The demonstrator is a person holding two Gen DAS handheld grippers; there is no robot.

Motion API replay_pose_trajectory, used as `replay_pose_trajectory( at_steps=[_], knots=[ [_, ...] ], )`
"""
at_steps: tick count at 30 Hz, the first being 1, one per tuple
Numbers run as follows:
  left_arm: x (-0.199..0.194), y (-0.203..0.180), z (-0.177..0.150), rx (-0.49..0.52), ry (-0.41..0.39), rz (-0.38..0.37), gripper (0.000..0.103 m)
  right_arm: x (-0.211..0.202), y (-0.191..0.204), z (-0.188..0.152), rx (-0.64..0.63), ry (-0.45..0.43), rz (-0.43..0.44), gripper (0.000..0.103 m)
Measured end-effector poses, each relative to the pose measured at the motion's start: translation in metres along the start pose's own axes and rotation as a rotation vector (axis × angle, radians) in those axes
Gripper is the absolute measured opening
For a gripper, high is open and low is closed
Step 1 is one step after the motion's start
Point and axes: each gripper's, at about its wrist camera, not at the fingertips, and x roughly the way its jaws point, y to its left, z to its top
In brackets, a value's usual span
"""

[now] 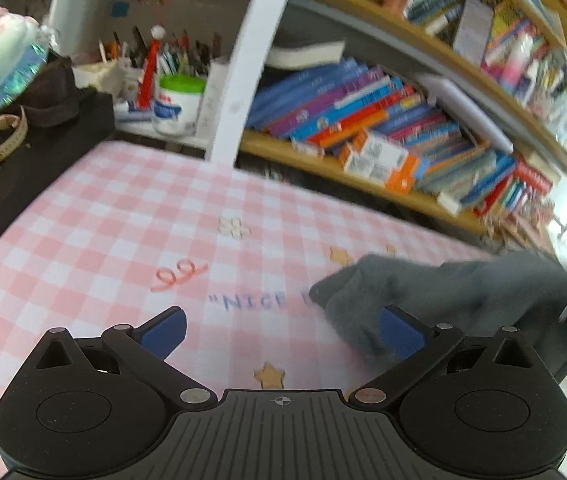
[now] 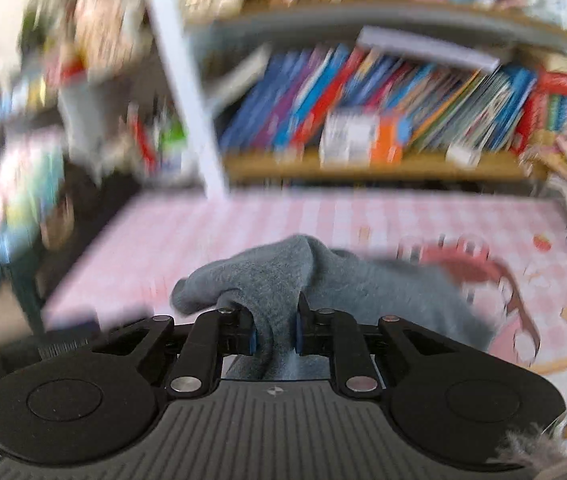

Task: Fold clothes
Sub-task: 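Lift the grey sweatshirt with the right gripper and shake it open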

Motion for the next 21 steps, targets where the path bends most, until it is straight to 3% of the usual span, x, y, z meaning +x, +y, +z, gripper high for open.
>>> replay_pose_trajectory(
  at_steps=[4, 7, 11, 14, 16, 21],
  knots=[
    [0.000, -0.002, 0.003, -0.062, -0.030, 0.010, 0.103, -0.055, -0.033, 0.034, 0.149, -0.209, 0.017, 0.014],
    [0.002, -0.012, 0.002, -0.061, -0.042, 0.015, 0.103, -0.094, -0.073, 0.035, 0.193, -0.302, -0.077, 0.014],
    [0.002, -0.023, -0.002, -0.043, -0.049, 0.028, 0.103, -0.104, -0.135, 0.001, 0.274, -0.217, -0.307, 0.014],
    [0.004, -0.032, -0.004, -0.033, -0.041, 0.043, 0.103, -0.090, -0.180, -0.044, 0.379, -0.031, -0.430, 0.014],
    [0.006, -0.037, -0.006, -0.026, -0.034, 0.053, 0.103, -0.078, -0.200, -0.079, 0.456, 0.081, -0.459, 0.015],
    [0.017, -0.053, -0.012, 0.029, 0.027, 0.054, 0.103, -0.065, -0.200, -0.121, 0.529, 0.139, -0.436, 0.017]
  ],
)
